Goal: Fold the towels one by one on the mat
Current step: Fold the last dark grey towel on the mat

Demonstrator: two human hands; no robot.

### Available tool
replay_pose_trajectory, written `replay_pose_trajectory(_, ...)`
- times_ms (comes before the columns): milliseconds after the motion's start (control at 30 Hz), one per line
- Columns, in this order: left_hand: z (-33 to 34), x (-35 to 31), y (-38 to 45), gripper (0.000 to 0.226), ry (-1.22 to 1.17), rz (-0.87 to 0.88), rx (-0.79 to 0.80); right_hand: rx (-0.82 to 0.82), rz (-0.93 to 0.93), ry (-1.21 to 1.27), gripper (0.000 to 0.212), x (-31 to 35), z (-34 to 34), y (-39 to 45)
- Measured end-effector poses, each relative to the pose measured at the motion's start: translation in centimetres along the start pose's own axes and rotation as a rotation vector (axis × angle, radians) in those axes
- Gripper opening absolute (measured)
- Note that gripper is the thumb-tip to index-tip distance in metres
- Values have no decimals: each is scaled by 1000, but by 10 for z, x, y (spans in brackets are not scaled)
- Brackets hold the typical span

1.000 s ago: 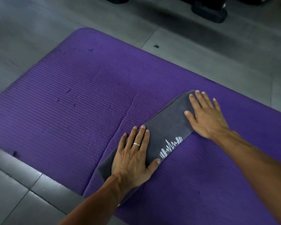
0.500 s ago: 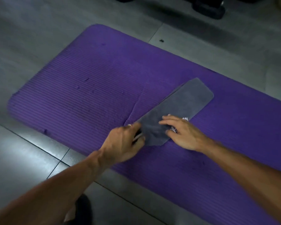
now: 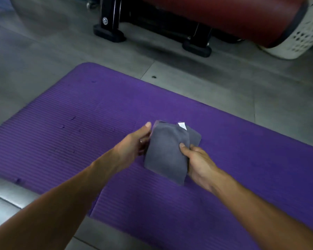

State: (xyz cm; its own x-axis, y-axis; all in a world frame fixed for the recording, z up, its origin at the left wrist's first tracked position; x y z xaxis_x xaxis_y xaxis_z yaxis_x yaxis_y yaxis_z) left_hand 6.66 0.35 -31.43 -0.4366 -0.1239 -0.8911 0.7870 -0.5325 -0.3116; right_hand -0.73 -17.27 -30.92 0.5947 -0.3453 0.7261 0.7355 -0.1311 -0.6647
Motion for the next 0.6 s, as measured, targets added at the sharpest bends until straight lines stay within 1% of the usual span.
replay_pose_trajectory(67, 17, 21, -3, 66, 42, 17, 96, 27, 35, 168, 24, -2, -7, 2)
replay_pose_trajectory(100, 23, 30, -4, 65, 86, 19, 84, 22, 30, 211, 26, -2, -10, 3)
replay_pose_trajectory(167, 30, 43, -1, 55, 249, 50, 47, 9, 3, 242, 29, 0, -20, 7)
replay_pose_trajectory(233, 35, 51, 4, 41, 443, 101, 94, 52, 7, 257, 34, 7, -29, 11)
replay_pose_trajectory(300, 37, 54, 9, 42, 574, 107, 146, 58, 1, 256, 38, 17, -38, 19)
replay_pose_trajectory(333, 37, 54, 13, 44, 608, 101, 139, 0, -24, 233, 35, 21, -44, 25)
replay_pose_trajectory(367, 37, 53, 15, 46, 640, 105, 113, -94, -64, 180, 29, 27, -50, 32)
replay_pose_trajectory(400, 36, 53, 17, 49, 678, 110, 62, -191, -112, 104, 23, 33, -55, 39)
replay_pose_trajectory(467, 36, 52, 17, 56, 754, 135, -81, -332, -194, -14, 20, 45, -62, 54)
replay_pose_trajectory(533, 39, 55, 13, 66, 814, 174, -170, -413, -247, -82, 20, 54, -66, 69)
replay_pose_trajectory(600, 40, 62, 10, 81, 842, 179, -176, -466, -292, -213, 18, 58, -71, 85)
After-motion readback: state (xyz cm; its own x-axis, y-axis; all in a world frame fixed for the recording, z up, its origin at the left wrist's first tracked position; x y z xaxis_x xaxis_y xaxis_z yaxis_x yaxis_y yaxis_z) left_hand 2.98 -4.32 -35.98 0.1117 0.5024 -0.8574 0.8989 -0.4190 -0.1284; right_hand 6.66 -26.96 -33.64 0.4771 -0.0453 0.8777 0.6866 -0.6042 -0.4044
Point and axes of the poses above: each hand's wrist, its own y-axis towards the middle knuckle, its own z-axis out of the palm, x = y × z, the point moved 2 cm from there along y, towards the middle knuckle, and after that the axes turned 8 degrees about z, right-handed, at the moved point
